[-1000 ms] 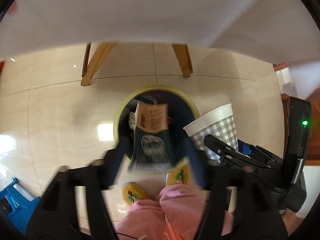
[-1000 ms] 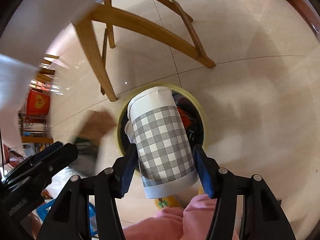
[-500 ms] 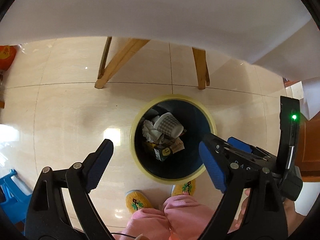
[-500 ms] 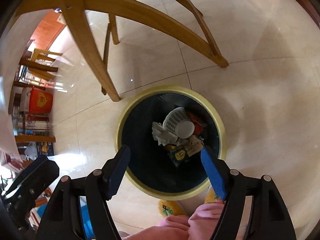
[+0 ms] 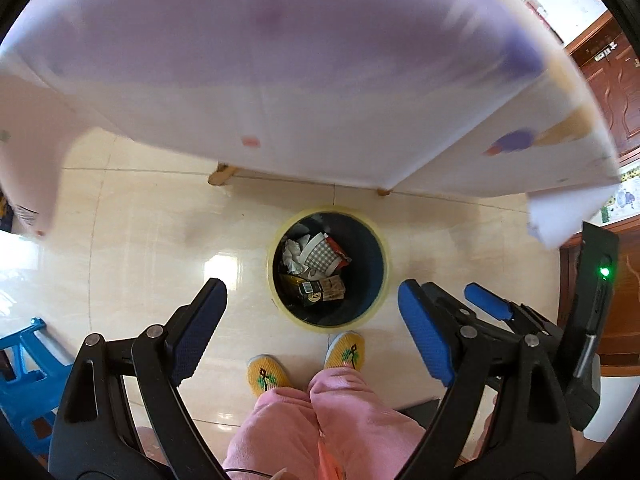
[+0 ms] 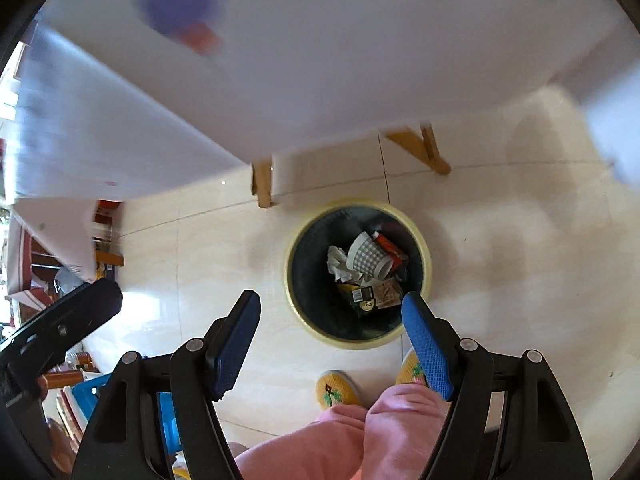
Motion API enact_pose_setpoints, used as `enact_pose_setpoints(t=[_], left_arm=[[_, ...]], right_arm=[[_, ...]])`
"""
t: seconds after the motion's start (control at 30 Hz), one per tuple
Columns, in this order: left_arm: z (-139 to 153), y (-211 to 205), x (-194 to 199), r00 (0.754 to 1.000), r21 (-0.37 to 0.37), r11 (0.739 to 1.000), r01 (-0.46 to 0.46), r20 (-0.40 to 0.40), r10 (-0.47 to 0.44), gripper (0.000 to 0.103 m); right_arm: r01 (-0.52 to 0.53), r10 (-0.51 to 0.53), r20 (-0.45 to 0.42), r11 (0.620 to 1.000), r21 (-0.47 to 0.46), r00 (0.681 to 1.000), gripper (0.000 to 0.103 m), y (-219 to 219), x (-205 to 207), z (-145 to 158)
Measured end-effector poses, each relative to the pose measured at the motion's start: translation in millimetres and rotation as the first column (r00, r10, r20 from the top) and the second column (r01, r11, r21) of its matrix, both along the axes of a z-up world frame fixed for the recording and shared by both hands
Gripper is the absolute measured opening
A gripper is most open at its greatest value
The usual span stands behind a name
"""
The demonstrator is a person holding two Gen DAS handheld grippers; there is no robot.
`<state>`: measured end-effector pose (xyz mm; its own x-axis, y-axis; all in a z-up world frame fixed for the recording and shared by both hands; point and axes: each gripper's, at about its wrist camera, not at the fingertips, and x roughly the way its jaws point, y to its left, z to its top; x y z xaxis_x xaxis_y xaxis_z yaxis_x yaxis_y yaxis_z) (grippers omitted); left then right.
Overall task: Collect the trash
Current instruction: 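Move both tools back toward the blue milk carton and green packet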
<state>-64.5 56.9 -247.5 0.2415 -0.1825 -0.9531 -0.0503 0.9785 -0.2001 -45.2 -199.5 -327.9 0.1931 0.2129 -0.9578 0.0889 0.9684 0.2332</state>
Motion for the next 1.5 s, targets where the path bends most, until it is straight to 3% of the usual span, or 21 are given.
enact_pose_setpoints(t=[0.33,0.63,1.17,1.5], left_arm=[[128,12,-16,0.995,-0.015,0.999,0.041,0.096,-0.040,0.086],[228,20,-31,0.973,-0.043,0.995,0.096,0.214,-0.084,0.086],[317,6,-12,0.906,-0.052,0.984,0.171,0.401,-0.136,0.086],[350,-8,42,0.872,-0.022,0.988,0.153,0.474,-0.125,0.086]], right_arm=[[-0.040,0.047,0.144,0.998,-0.057,0.988,0.074,20,-17,157],[-0.033,0.058,0.295,0.995,-0.089,0.954,0.074,35,-33,266],[0.007,0.076,0.489,0.986,-0.165,0.869,0.074,30,-33,372],[0.007,0.094,0.553,0.984,-0.179,0.828,0.076,8,16,407]])
